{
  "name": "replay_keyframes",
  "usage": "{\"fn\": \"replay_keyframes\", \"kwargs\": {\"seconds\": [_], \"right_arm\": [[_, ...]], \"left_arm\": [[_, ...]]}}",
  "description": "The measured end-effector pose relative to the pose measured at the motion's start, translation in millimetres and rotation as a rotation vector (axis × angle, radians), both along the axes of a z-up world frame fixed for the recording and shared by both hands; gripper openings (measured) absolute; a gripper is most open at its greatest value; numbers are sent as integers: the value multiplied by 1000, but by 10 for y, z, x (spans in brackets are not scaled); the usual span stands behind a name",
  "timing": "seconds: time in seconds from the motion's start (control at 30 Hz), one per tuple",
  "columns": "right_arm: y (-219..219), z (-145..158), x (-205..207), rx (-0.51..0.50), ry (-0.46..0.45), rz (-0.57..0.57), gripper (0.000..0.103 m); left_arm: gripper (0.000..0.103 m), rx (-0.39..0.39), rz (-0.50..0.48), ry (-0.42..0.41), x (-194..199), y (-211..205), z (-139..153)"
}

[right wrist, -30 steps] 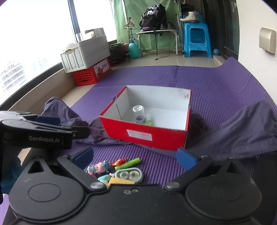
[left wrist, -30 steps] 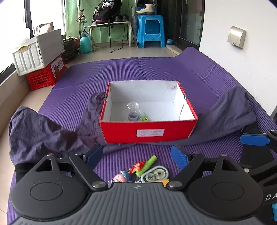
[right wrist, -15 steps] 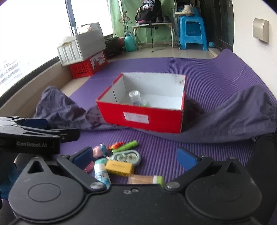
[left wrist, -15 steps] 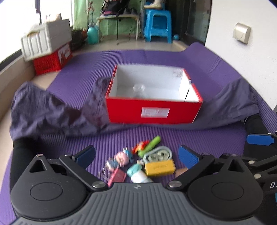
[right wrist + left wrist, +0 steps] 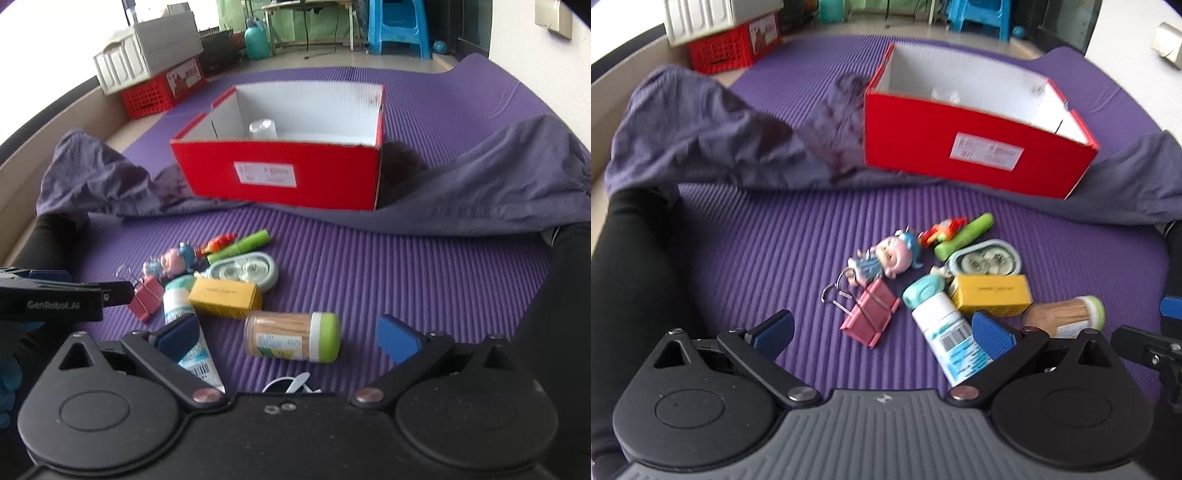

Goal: Organize rigid objects
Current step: 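Grasp the white tube with the left tool while the right tool grasps the toothpick jar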

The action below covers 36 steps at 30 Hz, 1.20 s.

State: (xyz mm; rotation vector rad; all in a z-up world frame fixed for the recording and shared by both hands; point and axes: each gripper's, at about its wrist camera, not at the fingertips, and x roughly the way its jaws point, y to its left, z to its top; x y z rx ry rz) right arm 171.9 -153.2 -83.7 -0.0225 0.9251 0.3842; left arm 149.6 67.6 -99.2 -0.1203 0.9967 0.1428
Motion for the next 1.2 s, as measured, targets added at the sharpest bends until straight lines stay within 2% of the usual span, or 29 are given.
{"fn": "replay_keyframes", "kwargs": {"seconds": [0.17, 0.3, 0.67, 0.87, 0.93, 1.07, 1.13, 1.2], "right_arm": [[43, -159, 58, -28, 30, 12, 101], [48, -279, 163, -46, 52, 4, 100], [192, -534, 262, -91, 86, 27, 97], [184, -594, 338, -89, 98, -3, 96], [178, -603, 359, -78, 103, -8, 96], [169, -614, 382, -53, 114, -13, 94], [172, -619, 389, -29, 131, -9, 91], [182, -622, 383, -21, 134, -9, 90]], "left_arm": [[103, -46, -21, 61, 43, -51, -204], [103, -46, -35, 94, 79, -178, -318], [103, -77, 33, 164, 274, -247, -566], [102, -109, 70, 163, 322, -233, -622], [99, -129, 74, 159, 307, -214, -624], [86, -149, 66, 137, 264, -204, -582], [73, -171, 60, 128, 256, -199, -558], [46, -194, 34, 115, 246, -225, -526]]}}
